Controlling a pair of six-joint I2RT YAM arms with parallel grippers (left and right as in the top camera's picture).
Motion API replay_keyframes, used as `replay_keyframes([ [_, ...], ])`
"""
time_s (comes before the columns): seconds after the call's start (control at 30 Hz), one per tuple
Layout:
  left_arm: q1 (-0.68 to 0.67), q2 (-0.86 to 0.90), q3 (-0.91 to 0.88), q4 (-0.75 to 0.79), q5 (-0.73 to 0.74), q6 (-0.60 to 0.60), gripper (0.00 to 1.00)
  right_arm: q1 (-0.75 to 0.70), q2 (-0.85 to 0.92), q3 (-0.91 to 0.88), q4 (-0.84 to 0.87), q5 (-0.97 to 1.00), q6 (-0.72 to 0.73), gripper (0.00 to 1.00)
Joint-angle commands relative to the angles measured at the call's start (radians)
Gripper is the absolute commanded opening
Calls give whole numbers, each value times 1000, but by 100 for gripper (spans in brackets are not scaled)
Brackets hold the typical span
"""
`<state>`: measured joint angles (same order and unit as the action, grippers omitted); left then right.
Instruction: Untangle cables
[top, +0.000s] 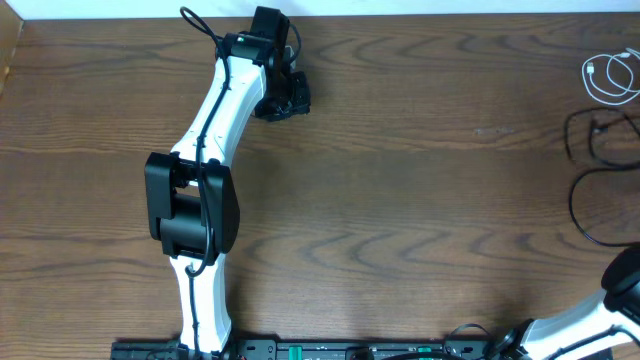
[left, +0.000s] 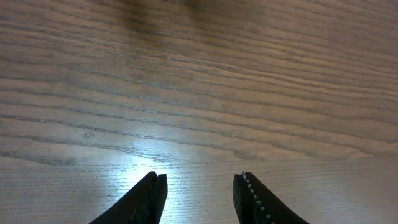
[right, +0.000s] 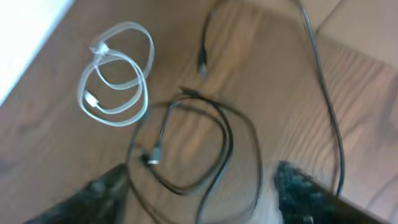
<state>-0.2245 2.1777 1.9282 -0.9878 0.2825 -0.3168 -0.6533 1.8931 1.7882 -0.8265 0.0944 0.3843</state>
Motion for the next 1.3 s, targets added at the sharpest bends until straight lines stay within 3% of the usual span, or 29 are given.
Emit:
replay_keyframes([
  [0.0,-1,13,-6,-1,-7,8,40,-1,11,-3,-21,-3,4,80],
  [0.07,-1,13,-6,-2,-7,8,40,-1,10,-3,-28,-51,3,82],
  [0.2,-1,13,-6,-2,-7,8,41,6,-10,-3,-33,-323,-83,82],
  [0.3,-1,13,-6,-2,-7,8,52,40,-39,-3,-39,-513,-198,86],
  [0.37,-1,13,-6,-2,-7,8,62,82,-71,-3,-67,-556,-232,89],
  [0.4,-1,13,-6,-2,-7,8,75,102,-87,-3,-81,-561,-243,91],
  [0.43,-1,13,-6,-1,-7,8,98,127,-106,-3,-101,-571,-260,92],
  [0.6,-1,13,-6,-1,-7,-3,98,253,-209,-3,-269,-581,-360,93],
  [0.77,-1,13,-6,-1,-7,-3,98,356,-326,-3,-456,-526,-434,88],
  [0.9,-1,13,-6,-1,-7,-3,98,417,-426,-3,-564,-527,-418,99],
  [1.0,-1,13,-6,-1,-7,-3,98,452,-501,-3,-655,-526,-408,99],
  [1.27,-1,13,-6,-1,-7,-3,98,452,-571,-3,-692,-526,-408,99],
])
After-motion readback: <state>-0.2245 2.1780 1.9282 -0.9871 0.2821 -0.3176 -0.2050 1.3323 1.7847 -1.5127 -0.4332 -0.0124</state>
